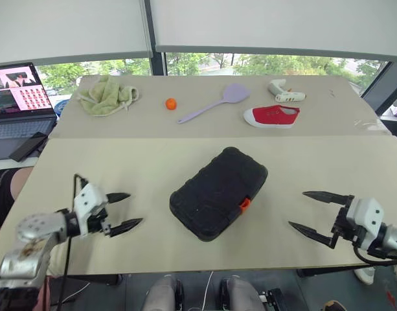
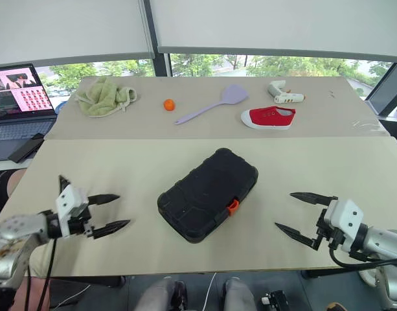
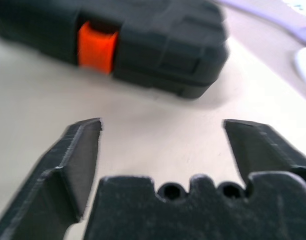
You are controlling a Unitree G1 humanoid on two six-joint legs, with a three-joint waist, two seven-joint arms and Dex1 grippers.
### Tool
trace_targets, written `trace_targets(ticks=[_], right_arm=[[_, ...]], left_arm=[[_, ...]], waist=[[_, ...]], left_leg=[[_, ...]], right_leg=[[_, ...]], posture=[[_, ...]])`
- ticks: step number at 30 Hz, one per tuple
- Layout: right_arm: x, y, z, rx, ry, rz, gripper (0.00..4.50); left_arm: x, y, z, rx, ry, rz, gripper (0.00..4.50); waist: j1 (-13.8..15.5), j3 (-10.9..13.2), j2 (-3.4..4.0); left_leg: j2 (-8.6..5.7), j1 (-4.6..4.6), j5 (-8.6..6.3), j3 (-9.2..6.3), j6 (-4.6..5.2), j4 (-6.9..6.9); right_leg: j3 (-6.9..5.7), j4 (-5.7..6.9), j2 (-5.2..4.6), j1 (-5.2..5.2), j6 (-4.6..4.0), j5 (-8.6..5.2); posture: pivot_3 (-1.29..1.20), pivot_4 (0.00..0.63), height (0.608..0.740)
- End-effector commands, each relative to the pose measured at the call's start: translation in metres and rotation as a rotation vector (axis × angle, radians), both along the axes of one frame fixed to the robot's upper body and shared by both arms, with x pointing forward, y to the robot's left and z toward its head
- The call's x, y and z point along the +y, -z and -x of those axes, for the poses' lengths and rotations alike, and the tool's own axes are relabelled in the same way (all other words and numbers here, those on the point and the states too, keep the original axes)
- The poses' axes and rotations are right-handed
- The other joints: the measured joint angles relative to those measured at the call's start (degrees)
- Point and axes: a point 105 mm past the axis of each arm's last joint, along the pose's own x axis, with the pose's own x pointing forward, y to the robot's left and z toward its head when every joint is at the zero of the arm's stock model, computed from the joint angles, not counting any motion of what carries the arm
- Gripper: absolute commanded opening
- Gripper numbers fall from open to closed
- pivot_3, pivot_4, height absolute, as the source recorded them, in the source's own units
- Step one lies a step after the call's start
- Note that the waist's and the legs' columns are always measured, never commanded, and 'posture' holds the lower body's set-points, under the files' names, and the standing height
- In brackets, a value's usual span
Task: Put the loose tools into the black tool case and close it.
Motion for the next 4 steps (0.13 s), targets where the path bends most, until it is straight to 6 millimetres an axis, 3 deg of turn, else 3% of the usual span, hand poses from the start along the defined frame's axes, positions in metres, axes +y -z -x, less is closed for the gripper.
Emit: trace_targets(ticks=[1,4], right_arm=[[-0.0072,-0.0113,-0.0129,-0.064,0.003,-0.01,4.49],[-0.0096,-0.01,-0.0188,-0.074,0.003,-0.004,4.49]], left_arm=[[0.0078,-0.0127,-0.0026,-0.116,-0.055,-0.033,4.5],[0.0016,-0.0166,-0.002,-0.143,-0.062,-0.016,4.5]], waist=[[0.05,0.03,-0.01],[0.11,0.05,0.03]], left_leg=[[0.01,-0.01,0.0,-0.02,0.0,0.0],[0.04,-0.01,0.01,-0.05,-0.04,-0.01]], right_leg=[[0.0,0.0,-0.05,0.01,-0.01,0.01],[0.03,0.01,-0.16,-0.01,-0.07,0.04]], posture=[[0.0,0.15,0.74],[0.0,0.15,0.74]])
